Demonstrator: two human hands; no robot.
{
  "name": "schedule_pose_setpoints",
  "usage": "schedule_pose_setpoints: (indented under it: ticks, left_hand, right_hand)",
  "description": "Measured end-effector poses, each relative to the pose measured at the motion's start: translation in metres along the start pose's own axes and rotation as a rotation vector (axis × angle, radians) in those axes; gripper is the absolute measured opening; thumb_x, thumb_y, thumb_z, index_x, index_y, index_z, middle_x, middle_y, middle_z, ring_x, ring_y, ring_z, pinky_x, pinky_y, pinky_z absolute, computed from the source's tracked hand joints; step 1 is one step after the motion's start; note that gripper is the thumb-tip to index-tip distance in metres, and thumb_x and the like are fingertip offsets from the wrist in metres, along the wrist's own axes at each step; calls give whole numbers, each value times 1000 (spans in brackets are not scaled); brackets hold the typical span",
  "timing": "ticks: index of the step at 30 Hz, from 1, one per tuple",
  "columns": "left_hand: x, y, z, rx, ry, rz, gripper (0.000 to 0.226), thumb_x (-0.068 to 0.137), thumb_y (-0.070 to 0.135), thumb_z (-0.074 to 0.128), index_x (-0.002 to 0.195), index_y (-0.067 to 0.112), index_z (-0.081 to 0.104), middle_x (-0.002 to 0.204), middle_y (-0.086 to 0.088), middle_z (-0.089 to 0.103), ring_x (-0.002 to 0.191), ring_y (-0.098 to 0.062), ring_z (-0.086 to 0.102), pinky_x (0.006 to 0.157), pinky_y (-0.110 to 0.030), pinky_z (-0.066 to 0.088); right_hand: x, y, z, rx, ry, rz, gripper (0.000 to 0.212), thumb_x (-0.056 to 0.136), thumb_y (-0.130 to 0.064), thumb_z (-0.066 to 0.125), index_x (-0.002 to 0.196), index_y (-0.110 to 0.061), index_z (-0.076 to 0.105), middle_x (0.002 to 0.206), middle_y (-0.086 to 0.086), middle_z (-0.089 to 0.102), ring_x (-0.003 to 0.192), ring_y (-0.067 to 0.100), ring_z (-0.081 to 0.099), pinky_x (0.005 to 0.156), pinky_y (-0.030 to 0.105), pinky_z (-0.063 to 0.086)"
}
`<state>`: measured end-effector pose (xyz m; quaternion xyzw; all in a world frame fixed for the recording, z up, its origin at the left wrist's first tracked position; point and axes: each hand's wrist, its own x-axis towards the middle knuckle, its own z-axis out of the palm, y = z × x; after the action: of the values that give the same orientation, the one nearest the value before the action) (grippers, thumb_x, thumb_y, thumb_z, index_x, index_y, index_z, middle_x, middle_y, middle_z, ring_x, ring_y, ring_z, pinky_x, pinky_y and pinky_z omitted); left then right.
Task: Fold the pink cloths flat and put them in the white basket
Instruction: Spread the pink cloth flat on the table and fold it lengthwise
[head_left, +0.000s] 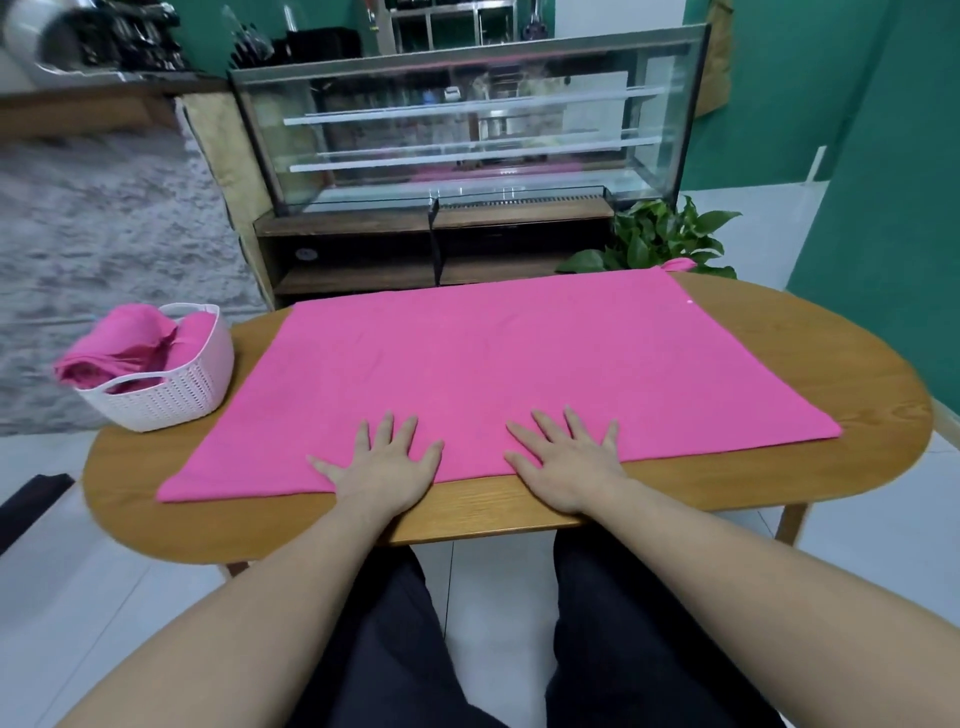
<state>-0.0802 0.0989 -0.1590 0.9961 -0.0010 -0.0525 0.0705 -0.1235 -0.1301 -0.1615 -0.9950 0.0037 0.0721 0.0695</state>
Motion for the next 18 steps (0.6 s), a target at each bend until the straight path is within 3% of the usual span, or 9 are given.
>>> schedule_pose_setpoints:
  ticks: [7,10,14,17,18]
  left_hand:
    - [4,-74,-10,-66,15,-198,71,88,79,10,153,50,9,165,16,-3,153,-20,-6,102,-82,-5]
    - [3,-91,-14,-130,62,-229,73,87,80,11,152,48,17,165,13,2,153,-21,-6,103,-82,-5]
    - [-4,-91,-9,-72,162,74,78,84,86,22,149,44,31,162,14,17,152,-13,2,107,-73,-11]
    - [-9,-85,-8,-28,118,354,76,80,85,36,146,46,36,157,19,25,148,-3,15,116,-67,-3]
    - [-10,-82,-9,-23,110,410,76,79,84,40,145,46,38,155,20,28,145,-2,20,118,-63,2]
  right_hand:
    - [-3,-2,-1,-1,-33,-9,67,88,-81,8,150,-57,2,164,-17,-6,152,23,-11,110,72,-10]
    - [-8,2,-2,81,-11,-90,70,84,-85,22,148,-60,10,163,-20,4,152,20,-3,112,69,-11]
    - [-17,28,-10,230,48,-251,59,90,-50,55,146,-50,36,159,-17,26,149,11,18,120,59,3]
    - [-18,48,-21,235,95,-316,58,88,-23,58,143,-38,48,154,-7,40,142,12,32,117,26,16]
    - [-17,52,-25,215,100,-320,58,88,-18,57,143,-35,50,153,-5,42,141,13,34,114,20,17]
